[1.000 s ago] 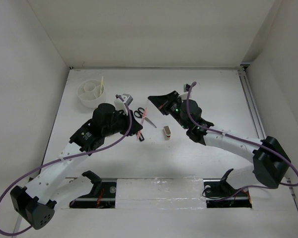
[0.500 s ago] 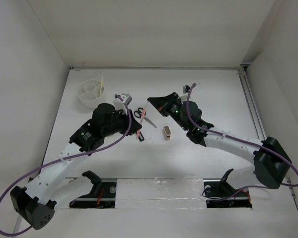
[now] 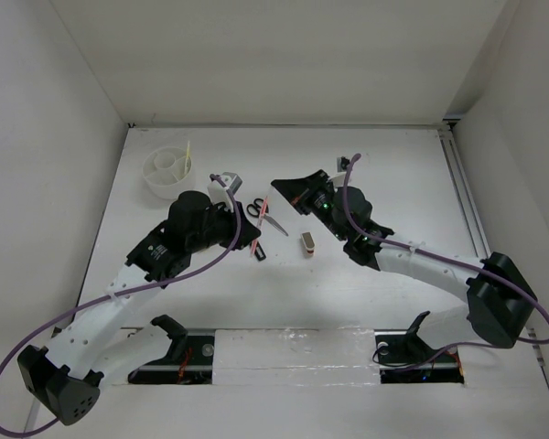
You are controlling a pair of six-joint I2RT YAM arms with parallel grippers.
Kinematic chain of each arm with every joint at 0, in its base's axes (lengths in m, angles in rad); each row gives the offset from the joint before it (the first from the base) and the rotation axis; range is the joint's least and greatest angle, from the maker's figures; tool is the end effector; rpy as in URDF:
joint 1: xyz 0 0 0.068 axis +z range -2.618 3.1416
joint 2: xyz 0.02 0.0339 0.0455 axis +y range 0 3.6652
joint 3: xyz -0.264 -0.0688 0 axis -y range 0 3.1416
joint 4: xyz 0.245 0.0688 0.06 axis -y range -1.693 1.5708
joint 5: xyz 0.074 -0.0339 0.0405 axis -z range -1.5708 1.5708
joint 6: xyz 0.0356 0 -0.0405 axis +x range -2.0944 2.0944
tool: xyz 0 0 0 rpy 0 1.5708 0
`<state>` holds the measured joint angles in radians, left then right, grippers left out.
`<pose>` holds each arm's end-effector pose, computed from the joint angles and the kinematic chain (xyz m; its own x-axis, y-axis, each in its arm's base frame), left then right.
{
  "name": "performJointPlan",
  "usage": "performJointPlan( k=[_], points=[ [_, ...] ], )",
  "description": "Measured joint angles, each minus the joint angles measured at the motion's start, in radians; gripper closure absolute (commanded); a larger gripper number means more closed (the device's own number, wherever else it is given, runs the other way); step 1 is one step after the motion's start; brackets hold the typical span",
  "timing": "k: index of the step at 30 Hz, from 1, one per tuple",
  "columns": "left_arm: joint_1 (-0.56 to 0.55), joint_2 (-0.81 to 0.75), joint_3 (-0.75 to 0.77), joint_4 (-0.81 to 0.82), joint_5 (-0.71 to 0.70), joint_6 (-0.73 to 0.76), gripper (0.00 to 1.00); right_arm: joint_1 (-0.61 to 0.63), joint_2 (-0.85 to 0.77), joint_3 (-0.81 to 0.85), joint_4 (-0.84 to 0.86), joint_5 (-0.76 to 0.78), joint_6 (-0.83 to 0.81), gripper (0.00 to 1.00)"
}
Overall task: Sort the stationery into containers
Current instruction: Close the pen cap on the pen.
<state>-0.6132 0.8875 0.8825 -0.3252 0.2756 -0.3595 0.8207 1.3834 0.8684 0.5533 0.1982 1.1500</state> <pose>0.1588 -0.1236 0.3419 -0.5171 -0.0501 -0.8545 0.6221 0.6636 -0.4154 0.2249 0.2311 0.3086 -0.5216 0.7529 -0.4013 -0.2620 0.3063 0.9152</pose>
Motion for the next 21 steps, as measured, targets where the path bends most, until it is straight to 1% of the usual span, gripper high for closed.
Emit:
performJointPlan(
  k=[21],
  points=[
    [0.000, 0.000, 0.000, 0.000, -0.006, 0.000, 1.00, 0.012, 0.019, 0.004, 0.027, -0.013, -0.010, 1.00]
  ],
)
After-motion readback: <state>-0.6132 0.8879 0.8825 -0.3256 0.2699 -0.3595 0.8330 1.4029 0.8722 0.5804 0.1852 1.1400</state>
